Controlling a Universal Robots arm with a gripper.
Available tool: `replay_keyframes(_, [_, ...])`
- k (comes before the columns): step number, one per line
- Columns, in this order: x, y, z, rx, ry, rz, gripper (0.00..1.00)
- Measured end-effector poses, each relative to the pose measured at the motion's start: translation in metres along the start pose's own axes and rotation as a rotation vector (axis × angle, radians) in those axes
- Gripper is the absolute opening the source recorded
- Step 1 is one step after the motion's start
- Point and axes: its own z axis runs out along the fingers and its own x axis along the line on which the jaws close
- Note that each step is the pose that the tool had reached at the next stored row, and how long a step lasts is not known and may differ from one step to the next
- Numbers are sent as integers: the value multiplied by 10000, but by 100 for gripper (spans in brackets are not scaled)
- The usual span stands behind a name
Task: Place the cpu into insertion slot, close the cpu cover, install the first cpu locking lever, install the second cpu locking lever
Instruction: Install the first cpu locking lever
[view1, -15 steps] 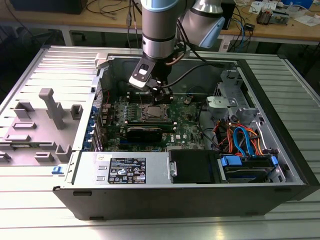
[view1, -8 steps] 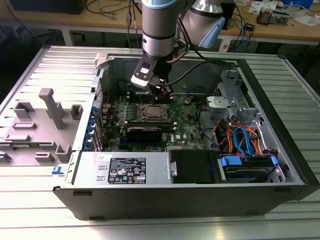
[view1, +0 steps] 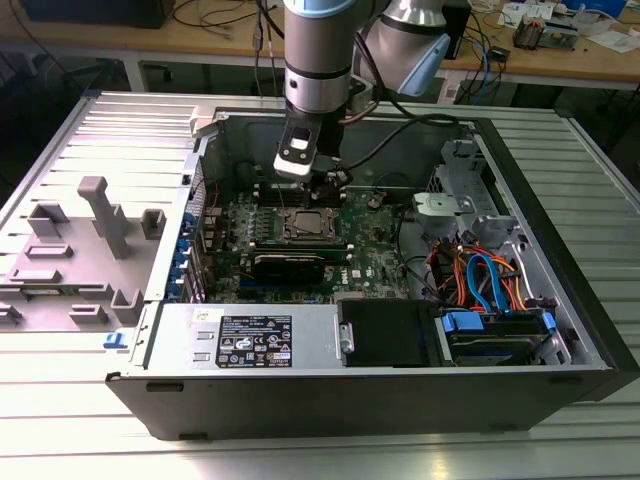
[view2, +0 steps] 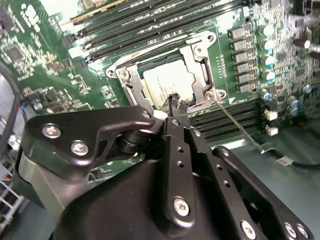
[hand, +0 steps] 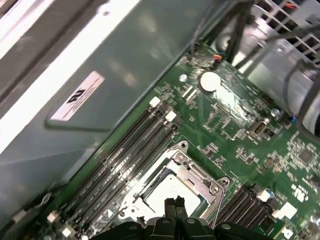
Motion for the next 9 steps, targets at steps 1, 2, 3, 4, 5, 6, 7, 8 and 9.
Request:
replay_keyframes(1, [0, 0, 0, 2, 6, -238, 11])
replay_keyframes(2, [0, 0, 0, 3, 9, -379, 11])
replay_keyframes(3, [0, 0, 0, 4, 13, -547, 11])
replay_keyframes(4, [0, 0, 0, 4, 17, -698, 11])
replay_keyframes(5, [0, 0, 0, 5, 23, -943, 11])
replay_keyframes(6, [0, 0, 0, 6, 26, -1098, 11])
replay_keyframes(7, [0, 0, 0, 8, 29, -1244, 11])
replay_keyframes(8, [1, -1, 0, 9, 32, -1366, 11])
replay_keyframes(9, [1, -1, 0, 9, 33, -1424, 11])
